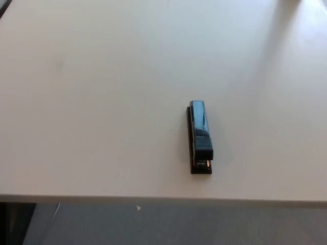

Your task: The robot uses its right hand to press on the stapler that is in the middle of the desk

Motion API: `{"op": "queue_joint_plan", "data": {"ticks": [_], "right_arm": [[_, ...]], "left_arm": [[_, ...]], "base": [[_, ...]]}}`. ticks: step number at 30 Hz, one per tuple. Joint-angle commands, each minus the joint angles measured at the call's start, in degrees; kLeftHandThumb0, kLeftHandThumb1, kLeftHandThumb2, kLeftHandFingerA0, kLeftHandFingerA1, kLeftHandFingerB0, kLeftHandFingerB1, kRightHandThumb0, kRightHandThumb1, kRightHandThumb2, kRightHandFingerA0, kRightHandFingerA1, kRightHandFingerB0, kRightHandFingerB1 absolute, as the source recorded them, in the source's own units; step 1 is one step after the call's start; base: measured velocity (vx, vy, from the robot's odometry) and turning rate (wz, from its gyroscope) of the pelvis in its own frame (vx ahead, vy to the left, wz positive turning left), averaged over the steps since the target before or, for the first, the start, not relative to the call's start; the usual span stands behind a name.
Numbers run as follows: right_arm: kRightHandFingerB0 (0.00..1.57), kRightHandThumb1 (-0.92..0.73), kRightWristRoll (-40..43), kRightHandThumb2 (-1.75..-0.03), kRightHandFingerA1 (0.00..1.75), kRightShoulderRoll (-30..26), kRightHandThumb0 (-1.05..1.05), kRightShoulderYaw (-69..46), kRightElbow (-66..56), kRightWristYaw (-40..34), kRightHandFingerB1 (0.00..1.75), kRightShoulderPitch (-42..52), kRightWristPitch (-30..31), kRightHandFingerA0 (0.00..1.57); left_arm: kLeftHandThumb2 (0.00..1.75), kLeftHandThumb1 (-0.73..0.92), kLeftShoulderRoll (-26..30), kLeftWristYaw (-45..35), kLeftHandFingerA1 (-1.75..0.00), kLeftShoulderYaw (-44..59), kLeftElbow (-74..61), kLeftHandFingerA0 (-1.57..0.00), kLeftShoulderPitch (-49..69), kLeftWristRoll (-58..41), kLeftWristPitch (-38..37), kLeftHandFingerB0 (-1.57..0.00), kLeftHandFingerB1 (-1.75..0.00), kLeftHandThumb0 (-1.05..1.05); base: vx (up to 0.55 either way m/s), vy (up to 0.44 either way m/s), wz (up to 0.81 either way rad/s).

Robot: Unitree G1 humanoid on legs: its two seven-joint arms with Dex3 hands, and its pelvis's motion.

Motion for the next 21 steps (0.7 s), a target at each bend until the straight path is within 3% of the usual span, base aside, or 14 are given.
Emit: {"op": "queue_joint_plan", "data": {"ticks": [1, 2, 3, 4, 6, 7, 8, 9, 10, 12, 17, 18, 19, 21], "right_arm": [[0.00, -0.92, 9.2, -0.67, 0.36, 1.9, -0.60, -8.1, 3.3, 2.6, 0.22, -2.4, -14.5, 0.30], [0.01, -0.78, 7.9, -1.03, 0.53, 2.3, -0.58, -8.1, 3.2, -1.1, 0.26, -2.4, -15.9, 0.37], [0.01, -0.78, 6.4, -1.03, 0.53, 2.5, -0.58, -7.8, 3.2, -4.8, 0.26, -2.5, -17.2, 0.37], [0.09, -0.92, 4.0, -0.71, 0.46, 2.6, -0.49, -6.9, 2.9, -10.3, 0.19, -2.8, -18.0, 0.62], [0.11, -0.92, 0.5, -0.69, 0.65, 2.3, -0.43, -5.5, 1.8, -16.8, 0.26, -2.5, -18.9, 1.07], [0.00, -0.68, 0.6, -1.08, 0.98, 2.3, -0.33, -5.8, 1.5, -17.3, 0.43, -2.5, -19.3, 1.06], [0.18, -0.90, -0.1, -0.66, 0.99, 2.1, -0.38, -5.6, 1.2, -18.5, 0.28, -2.6, -19.6, 1.17], [0.22, -0.90, -0.6, -0.66, 1.06, 1.9, -0.34, -5.2, 0.8, -19.2, 0.29, -2.6, -19.2, 1.17], [0.24, -0.90, 0.0, -0.67, 0.67, 1.8, -0.28, -5.5, 0.6, -18.1, 0.30, -2.7, -19.0, 0.89], [0.39, -0.86, 2.0, -0.66, 1.17, 1.9, -0.12, -6.3, 0.3, -14.8, 0.35, -3.6, -17.4, 1.08], [0.52, -0.87, 4.9, -0.67, 1.30, 1.8, -0.06, -8.4, 1.0, -9.1, 0.41, -5.0, -16.8, 1.09], [0.78, -0.89, 5.6, -0.66, 1.23, 0.5, -0.06, -9.5, 2.1, -9.8, 0.74, -6.1, -13.9, 1.06], [0.60, -0.89, 7.1, -0.69, 1.42, -0.1, -0.06, -10.9, 2.4, -9.3, 1.20, -6.7, -11.9, 0.96], [0.54, -0.90, 8.8, -0.68, 1.50, -0.5, -0.06, -12.8, 2.6, -7.8, 1.24, -7.2, -10.6, 0.90]], "left_arm": [[0.87, 0.92, 3.2, -6.8, -0.24, 5.1, 4.3, 0.00, -2.1, -6.0, -10.2, 0.00, -0.17, -0.53], [1.09, 0.87, 3.7, -6.5, -0.31, 4.8, 4.5, 0.00, -2.1, -5.1, -10.6, 0.00, -0.26, -0.62], [1.09, 0.87, 3.8, -6.2, -0.31, 4.7, 4.3, 0.00, -2.0, -4.8, -10.6, 0.00, -0.26, -0.62], [1.08, 0.86, 3.6, -5.9, -0.30, 5.0, 3.8, 0.00, -2.0, -5.0, -10.0, 0.00, -0.23, -0.64], [0.89, 0.92, 3.8, -6.3, -0.25, 5.4, 4.3, -0.02, -2.3, -5.2, -10.3, 0.00, -0.15, -0.49], [0.89, 0.92, 3.8, -5.8, -0.26, 5.3, 5.0, -0.02, -2.6, -4.8, -10.9, 0.00, -0.20, -0.50], [0.90, 0.92, 3.7, -5.3, -0.26, 5.2, 6.0, -0.02, -3.3, -4.4, -10.9, 0.00, -0.20, -0.52], [0.87, 0.92, 3.1, -5.8, -0.21, 6.0, 5.7, 0.00, -3.4, -5.5, -10.1, 0.00, -0.13, -0.52], [0.88, 0.92, 3.2, -5.9, -0.25, 6.2, 5.8, -0.01, -3.6, -5.6, -9.8, 0.00, -0.16, -0.51], [1.11, 0.87, 3.5, -6.7, -0.30, 6.4, 5.0, 0.00, -3.3, -5.8, -10.2, 0.00, -0.26, -0.63], [1.08, 0.85, 3.8, -7.4, -0.33, 6.9, 6.3, 0.00, -4.1, -5.7, -11.6, 0.00, -0.27, -0.63], [1.11, 0.91, 4.1, -9.7, -0.26, 7.2, 5.9, 0.00, -4.2, -6.5, -12.0, 0.00, -0.22, -0.63], [1.02, 0.87, 4.0, -7.1, -0.29, 6.9, 7.1, -0.04, -4.8, -5.5, -11.2, 0.00, -0.21, -0.60], [1.10, 0.87, 3.9, -6.5, -0.30, 7.2, 8.1, 0.00, -5.7, -5.8, -10.9, 0.00, -0.24, -0.64]], "base": [[0.00, 0.000, 0.00], [0.00, 0.000, 0.00], [0.00, 0.000, 0.00], [0.00, 0.000, 0.00], [0.00, 0.000, 0.00], [0.00, 0.000, 0.00], [0.00, 0.000, 0.00], [0.00, 0.000, 0.00], [0.00, 0.000, 0.00], [0.00, 0.000, 0.00], [0.00, 0.000, 0.00], [0.00, 0.000, 0.00], [0.00, 0.000, 0.00], [0.00, 0.000, 0.00]]}}
